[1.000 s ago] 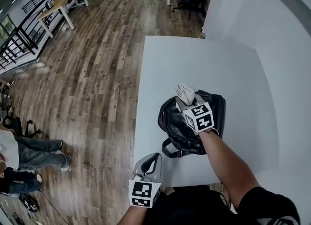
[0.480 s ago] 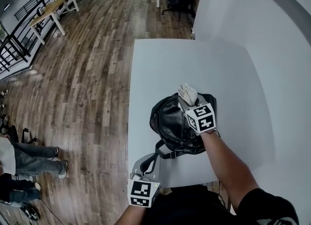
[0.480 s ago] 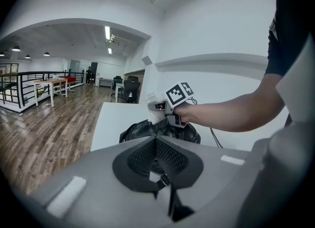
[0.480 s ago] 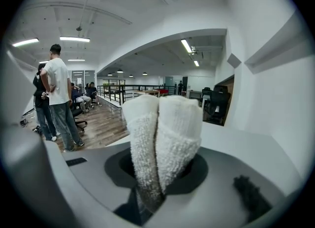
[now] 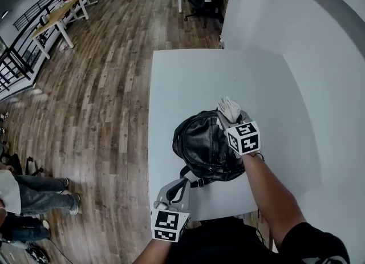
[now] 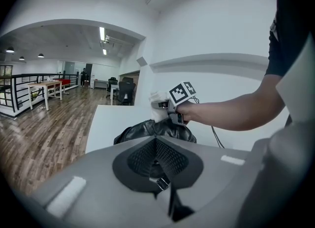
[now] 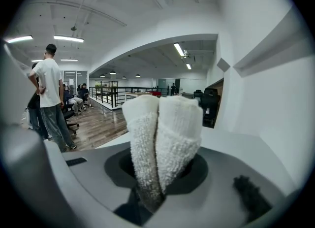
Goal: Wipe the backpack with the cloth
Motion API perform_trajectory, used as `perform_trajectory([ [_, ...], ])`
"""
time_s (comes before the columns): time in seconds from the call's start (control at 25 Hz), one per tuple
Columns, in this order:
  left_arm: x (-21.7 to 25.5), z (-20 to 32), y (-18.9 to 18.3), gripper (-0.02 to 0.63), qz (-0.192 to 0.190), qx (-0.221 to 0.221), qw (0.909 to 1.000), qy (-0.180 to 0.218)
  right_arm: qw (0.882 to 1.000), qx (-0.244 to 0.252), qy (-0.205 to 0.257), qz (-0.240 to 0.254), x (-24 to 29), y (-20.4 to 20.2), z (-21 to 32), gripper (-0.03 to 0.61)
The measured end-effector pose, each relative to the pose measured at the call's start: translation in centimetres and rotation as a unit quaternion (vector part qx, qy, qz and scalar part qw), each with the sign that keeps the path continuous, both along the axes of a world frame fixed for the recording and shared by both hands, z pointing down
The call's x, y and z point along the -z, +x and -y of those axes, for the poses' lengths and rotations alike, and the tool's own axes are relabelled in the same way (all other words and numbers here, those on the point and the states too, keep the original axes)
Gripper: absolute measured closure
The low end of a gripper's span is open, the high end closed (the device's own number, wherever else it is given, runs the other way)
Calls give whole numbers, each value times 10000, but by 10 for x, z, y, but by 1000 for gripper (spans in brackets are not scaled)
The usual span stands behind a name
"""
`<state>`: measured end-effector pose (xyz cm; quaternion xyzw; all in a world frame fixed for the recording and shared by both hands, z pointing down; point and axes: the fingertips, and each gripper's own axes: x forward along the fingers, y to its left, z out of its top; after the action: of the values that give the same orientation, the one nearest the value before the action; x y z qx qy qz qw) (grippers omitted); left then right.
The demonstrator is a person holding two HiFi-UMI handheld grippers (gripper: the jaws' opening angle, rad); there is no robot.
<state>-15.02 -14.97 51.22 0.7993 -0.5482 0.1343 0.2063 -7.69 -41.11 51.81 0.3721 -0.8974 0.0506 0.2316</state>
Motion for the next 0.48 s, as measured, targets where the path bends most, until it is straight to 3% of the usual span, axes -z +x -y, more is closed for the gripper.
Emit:
perform_trajectory([
  [0.48,7,1,16,607,-13,-287,9995,124,9987,-449,224,41,21,46,2,480],
])
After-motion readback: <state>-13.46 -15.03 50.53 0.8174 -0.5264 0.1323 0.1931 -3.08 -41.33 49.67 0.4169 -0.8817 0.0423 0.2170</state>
